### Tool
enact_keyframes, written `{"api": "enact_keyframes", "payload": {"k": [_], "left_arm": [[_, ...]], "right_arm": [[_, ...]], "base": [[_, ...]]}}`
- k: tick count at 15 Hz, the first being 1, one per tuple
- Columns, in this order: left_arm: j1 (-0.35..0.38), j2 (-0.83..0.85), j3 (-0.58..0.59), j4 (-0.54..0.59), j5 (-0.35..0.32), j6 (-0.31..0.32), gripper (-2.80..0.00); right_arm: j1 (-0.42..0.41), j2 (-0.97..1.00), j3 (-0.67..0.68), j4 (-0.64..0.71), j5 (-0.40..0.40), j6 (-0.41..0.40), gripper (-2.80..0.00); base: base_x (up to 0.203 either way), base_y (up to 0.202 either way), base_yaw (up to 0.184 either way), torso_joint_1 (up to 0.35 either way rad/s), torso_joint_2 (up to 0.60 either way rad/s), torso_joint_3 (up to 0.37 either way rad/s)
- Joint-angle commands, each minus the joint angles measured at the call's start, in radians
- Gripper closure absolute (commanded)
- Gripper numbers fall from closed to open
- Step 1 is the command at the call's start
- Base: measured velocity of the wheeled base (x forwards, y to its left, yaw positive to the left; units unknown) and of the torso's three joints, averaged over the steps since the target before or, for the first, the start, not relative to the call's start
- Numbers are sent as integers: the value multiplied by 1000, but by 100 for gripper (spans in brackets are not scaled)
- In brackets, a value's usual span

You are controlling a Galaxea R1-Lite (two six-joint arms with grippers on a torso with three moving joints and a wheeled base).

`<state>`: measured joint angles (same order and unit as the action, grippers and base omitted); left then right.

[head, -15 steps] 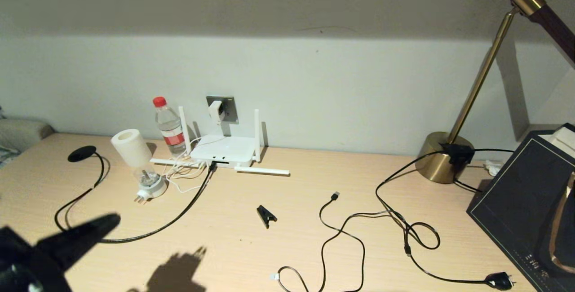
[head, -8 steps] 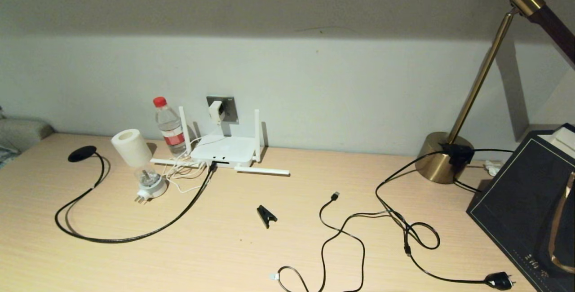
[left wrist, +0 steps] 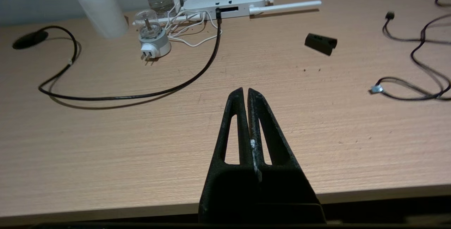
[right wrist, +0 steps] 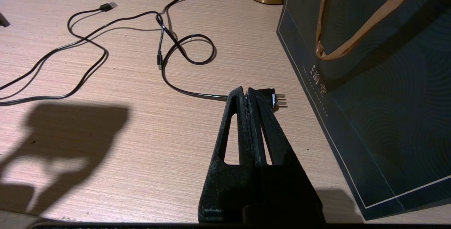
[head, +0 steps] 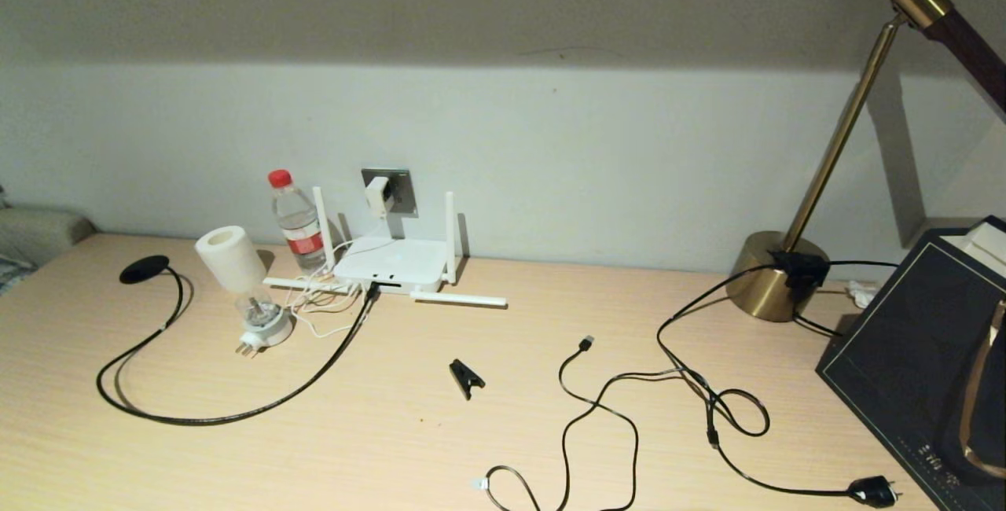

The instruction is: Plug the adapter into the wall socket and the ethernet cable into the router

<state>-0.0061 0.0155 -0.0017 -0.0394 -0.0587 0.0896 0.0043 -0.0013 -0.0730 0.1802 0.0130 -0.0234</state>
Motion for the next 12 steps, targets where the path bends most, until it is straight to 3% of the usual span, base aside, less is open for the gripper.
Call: {"api": "enact_keyframes", "payload": {"k": [1,2,12], "left_arm": [[1,-17,16,-1,45,-93,0],[1,-17,16,-2,60,-127,0],[1,-17,16,-2,61,-125,0]], "right_arm": [[0,1,1,1,1,2,0],[0,1,1,1,1,8,0],[0,1,2,1,-1,5,0]], "base": [[0,0,0,0,0,0],[0,0,0,0,0,0],[0,0,0,0,0,0]]}}
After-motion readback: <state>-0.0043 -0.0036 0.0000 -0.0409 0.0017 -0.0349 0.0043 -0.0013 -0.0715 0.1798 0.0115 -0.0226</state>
